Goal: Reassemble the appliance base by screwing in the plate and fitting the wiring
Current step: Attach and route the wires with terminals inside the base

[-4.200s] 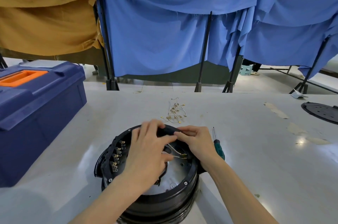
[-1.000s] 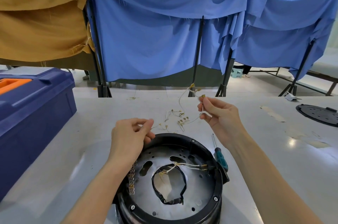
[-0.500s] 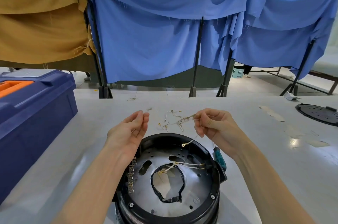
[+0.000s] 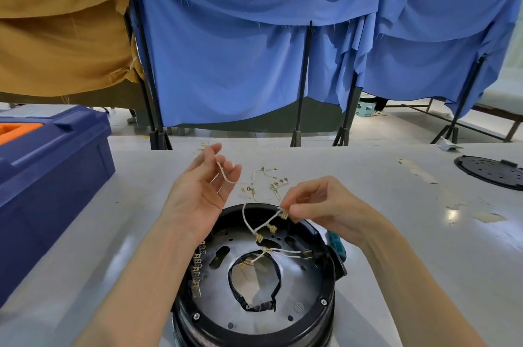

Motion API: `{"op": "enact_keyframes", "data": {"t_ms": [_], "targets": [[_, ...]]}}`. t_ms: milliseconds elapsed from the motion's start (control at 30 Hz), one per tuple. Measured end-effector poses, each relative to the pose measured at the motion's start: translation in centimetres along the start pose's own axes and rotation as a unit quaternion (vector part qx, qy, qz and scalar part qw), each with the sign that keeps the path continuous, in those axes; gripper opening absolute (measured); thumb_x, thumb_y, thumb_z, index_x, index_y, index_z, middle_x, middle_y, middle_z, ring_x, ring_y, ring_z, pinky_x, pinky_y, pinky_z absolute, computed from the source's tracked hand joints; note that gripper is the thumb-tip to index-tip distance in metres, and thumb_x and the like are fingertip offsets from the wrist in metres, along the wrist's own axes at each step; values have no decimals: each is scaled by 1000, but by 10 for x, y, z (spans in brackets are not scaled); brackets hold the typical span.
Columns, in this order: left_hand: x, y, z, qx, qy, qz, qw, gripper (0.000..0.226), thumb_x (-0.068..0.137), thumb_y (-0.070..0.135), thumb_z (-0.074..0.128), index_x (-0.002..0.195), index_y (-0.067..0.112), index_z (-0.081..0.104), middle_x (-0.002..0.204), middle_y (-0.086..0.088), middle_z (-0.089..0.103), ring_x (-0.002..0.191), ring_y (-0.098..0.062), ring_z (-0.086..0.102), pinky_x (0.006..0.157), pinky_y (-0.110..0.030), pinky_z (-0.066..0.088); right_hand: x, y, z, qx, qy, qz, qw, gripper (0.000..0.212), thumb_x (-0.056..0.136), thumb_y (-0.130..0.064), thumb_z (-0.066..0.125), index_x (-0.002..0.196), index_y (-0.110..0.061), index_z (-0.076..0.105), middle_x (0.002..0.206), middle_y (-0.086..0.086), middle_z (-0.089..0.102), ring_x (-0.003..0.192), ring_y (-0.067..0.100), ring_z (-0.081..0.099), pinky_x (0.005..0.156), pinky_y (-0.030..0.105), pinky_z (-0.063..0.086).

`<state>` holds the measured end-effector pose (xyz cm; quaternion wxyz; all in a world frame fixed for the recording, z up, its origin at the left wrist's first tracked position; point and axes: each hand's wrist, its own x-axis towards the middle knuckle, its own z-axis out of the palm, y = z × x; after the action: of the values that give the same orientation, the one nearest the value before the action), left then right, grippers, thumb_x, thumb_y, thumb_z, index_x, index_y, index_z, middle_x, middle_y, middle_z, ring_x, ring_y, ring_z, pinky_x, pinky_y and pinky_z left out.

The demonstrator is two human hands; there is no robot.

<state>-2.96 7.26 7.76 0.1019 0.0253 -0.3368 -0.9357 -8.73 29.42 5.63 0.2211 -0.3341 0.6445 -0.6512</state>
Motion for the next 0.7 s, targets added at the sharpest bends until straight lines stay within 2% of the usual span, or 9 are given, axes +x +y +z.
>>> {"op": "enact_keyframes", "data": {"t_ms": [67, 167, 267, 333, 433, 467, 533, 600, 700], "targets": [[-1, 4, 5, 136, -11, 8, 991, 19, 81, 21, 66, 93, 9, 73, 65, 1, 59, 52, -8, 57, 49, -19, 51, 1, -4, 7, -76, -27, 13, 997, 16, 74, -8, 80, 90, -6, 77, 90, 22, 70, 87, 33, 63, 89, 41, 53], [-5, 8, 18, 332, -66, 48, 940, 17, 81, 24, 70, 89, 11, 78, 64, 1, 58, 49, -8, 43, 40, -15, 35, 4, -7, 20, -148, -68, 20, 986, 18, 78, -15, 79, 95, -10, 78, 94, 16, 75, 91, 33, 69, 91, 42, 54], [-11, 8, 31, 471, -140, 88, 867, 13, 89, 19, 66, 84, 17, 79, 67, -2, 66, 49, -7, 42, 45, -12, 36, 6, -5, 32, -128, -92, 23, 987, 20, 89, -10, 69, 104, 2, 73, 100, 18, 74, 94, 30, 71, 89, 39, 57], [-12, 7, 35, 536, -169, 120, 818, 23, 91, 18, 65, 74, 29, 77, 77, -4, 73, 51, -5, 45, 51, -13, 40, 8, -2, 37, -100, -106, 34, 989, 22, 93, -6, 63, 111, 6, 69, 109, 19, 72, 103, 29, 69, 94, 38, 55], [-13, 3, 35, 609, -181, 171, 753, 32, 92, 23, 65, 67, 41, 73, 79, 1, 75, 57, -21, 49, 57, -26, 41, 10, 3, 36, -49, -110, 43, 992, 25, 96, -2, 57, 118, 8, 64, 120, 17, 68, 115, 28, 64, 95, 39, 54], [-12, 2, 34, 626, -179, 182, 736, 27, 92, 24, 65, 72, 39, 74, 76, 3, 74, 55, -19, 47, 57, -28, 41, 10, 4, 35, -21, -99, 42, 994, 25, 96, 0, 56, 118, 9, 64, 120, 18, 68, 117, 28, 63, 93, 38, 55], [-10, -1, 30, 668, -169, 192, 699, 17, 92, 27, 64, 82, 31, 77, 72, 8, 72, 49, -3, 43, 60, -29, 43, 10, 4, 28, 23, -45, 29, 998, 23, 96, 2, 55, 114, 9, 65, 114, 23, 69, 114, 32, 64, 86, 37, 59], [-9, -1, 27, 716, -160, 187, 653, 15, 92, 30, 63, 90, 34, 77, 68, 17, 68, 52, 4, 48, 64, -28, 43, 8, 2, 19, 32, 24, 10, 999, 18, 94, 1, 57, 107, 6, 69, 102, 25, 71, 102, 37, 69, 73, 33, 61], [-9, -4, 25, 777, -169, 161, 585, 14, 90, 35, 64, 93, 43, 75, 62, 21, 67, 57, 12, 50, 61, -26, 39, 7, 2, 4, 0, 123, -4, 992, 14, 94, -2, 58, 99, 4, 70, 87, 23, 72, 79, 35, 71, 61, 28, 57]]}}
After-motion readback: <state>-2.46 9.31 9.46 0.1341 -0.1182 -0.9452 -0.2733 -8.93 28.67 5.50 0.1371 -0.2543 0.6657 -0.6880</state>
